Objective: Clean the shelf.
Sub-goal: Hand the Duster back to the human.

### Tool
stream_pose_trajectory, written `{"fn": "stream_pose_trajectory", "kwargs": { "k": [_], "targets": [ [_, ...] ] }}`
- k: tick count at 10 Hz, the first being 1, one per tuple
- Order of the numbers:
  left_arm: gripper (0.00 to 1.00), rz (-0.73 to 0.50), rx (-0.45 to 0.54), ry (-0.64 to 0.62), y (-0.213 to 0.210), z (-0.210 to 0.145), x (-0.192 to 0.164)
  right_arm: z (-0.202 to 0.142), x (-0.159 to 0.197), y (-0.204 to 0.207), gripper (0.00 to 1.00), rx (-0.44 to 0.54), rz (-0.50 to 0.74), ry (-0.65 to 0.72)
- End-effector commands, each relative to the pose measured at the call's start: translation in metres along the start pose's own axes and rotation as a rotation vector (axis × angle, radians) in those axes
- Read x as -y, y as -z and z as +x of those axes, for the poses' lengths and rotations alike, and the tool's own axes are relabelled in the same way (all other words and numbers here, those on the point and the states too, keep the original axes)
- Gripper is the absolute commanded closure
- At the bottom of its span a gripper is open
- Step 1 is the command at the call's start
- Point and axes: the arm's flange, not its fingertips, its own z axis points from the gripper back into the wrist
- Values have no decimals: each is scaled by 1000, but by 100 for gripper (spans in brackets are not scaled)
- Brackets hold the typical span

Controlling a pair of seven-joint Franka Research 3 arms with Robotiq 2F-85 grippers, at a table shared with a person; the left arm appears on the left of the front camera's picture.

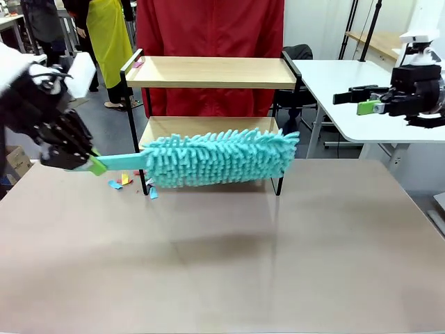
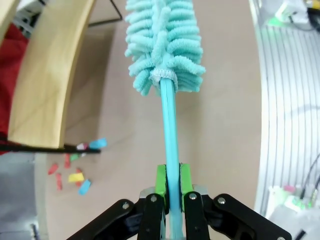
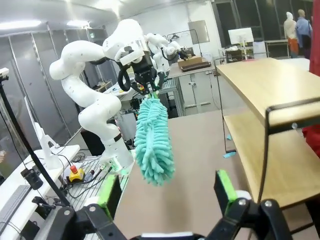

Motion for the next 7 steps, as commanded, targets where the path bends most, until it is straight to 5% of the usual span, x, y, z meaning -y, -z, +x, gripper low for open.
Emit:
{"fn": "stream_pose_trajectory", "kwargs": {
  "k": [1, 4, 7],
  "targets": [
    [87, 18, 120, 16, 25, 0, 0, 2, -16, 23, 0, 30, -15, -74],
    [87, 13, 168, 36, 42, -5, 4, -7, -9, 48, 0, 39, -36, -132],
    [87, 16, 115, 11, 36, 7, -4, -14, -4, 51, 0, 24, -57, -112]
  ]
}}
